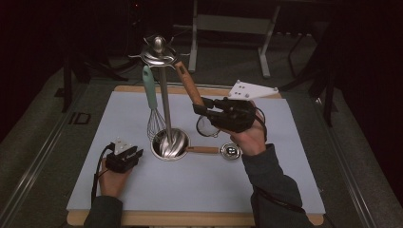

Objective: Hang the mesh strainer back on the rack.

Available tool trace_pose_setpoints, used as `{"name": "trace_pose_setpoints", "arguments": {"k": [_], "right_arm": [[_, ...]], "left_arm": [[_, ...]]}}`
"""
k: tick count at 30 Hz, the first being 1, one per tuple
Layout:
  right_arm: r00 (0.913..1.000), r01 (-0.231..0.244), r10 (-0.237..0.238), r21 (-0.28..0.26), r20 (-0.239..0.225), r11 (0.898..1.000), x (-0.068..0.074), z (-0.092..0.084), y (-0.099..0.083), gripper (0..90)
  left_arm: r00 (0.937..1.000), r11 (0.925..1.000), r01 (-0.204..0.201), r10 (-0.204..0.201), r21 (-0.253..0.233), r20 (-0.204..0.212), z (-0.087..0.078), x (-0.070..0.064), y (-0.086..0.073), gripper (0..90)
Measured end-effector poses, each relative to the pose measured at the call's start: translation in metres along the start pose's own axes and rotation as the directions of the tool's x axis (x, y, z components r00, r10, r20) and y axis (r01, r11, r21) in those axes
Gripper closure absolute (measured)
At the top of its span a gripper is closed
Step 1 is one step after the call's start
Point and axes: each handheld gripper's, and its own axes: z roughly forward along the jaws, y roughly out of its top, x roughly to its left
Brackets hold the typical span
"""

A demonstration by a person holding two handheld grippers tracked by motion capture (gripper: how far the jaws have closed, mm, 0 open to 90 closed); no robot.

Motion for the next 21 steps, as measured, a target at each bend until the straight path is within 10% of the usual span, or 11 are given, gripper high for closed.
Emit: {"name": "trace_pose_setpoints", "arguments": {"k": [21], "right_arm": [[0.9995, -0.021, 0.021, 0.019, -0.025, 1.0, -0.007, 0.031, -0.003, 70.5]], "left_arm": [[1.0, 1.0, 0.0, 0.0, 0.0, 0.001, 0.0, 0.0, 0.0, 67.9]]}}
